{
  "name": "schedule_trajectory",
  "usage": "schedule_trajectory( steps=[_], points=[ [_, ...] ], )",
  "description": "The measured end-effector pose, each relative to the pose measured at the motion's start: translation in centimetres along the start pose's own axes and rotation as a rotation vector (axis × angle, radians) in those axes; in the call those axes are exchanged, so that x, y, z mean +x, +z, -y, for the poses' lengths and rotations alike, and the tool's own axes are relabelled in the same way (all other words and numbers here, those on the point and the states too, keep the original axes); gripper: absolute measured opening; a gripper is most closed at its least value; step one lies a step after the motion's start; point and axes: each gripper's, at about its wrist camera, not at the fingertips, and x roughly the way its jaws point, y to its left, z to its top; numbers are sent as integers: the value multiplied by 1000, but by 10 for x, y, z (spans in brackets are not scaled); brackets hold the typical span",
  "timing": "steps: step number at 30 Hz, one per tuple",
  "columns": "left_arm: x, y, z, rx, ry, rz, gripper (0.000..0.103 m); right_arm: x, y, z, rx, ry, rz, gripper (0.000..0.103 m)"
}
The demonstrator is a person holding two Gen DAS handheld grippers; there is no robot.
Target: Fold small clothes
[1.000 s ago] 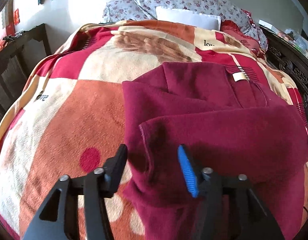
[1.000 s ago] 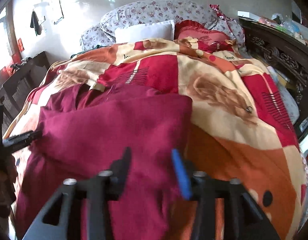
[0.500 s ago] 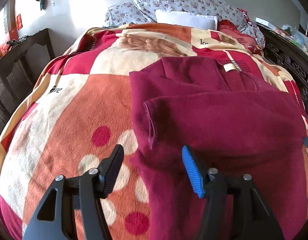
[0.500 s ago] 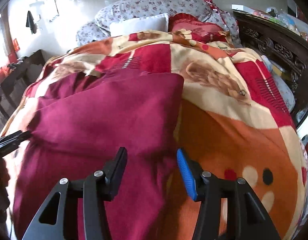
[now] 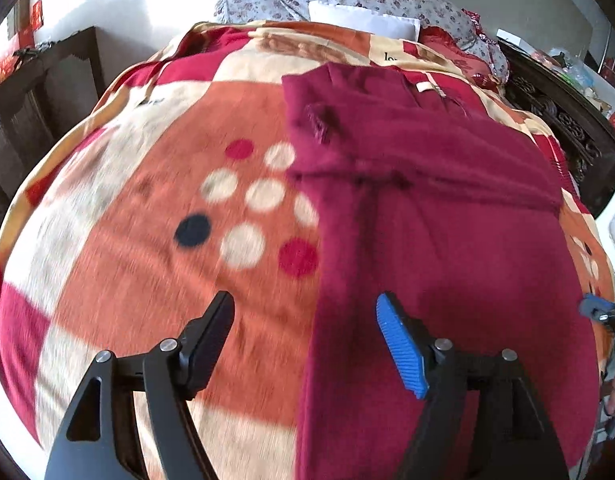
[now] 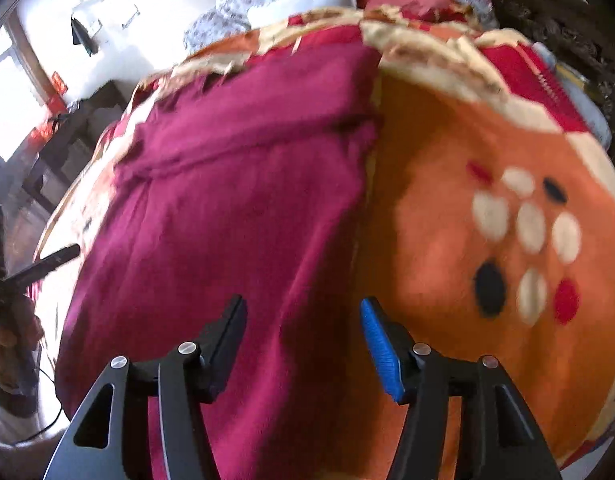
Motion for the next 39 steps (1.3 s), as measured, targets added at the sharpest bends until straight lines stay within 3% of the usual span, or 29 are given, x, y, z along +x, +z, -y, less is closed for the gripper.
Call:
schedule_trajectory(
  steps=[1,5,9,12,14,15,27,39],
  points=[
    [-2,-5,-2,-6,-7,-8,73,-1,-2,-4,-28,-13,7,13],
    [-13,-27,-7,-9,-15,-34,73,-16,-12,-2,-43,-92,55,10],
    [-19,-47,-10,-17,-37,-60,73,-30,-22,11,34,-16,56,11],
    [-23,-59,-11,-12,-54,-76,73,-48,-34,19,94,72,49,23],
    [-25,-65,-12,-16,-63,-88,73,-56,-46,18,108,113,36,59],
    [-25,-68,-13,-22,-72,-93,73,-61,-57,17,101,138,26,63],
    [-43,-101,-18,-66,-142,-134,84,-61,-120,17,161,344,-67,63],
    [-49,-127,-8,-28,-156,-184,100,-49,-123,16,206,443,-78,64]
  ],
)
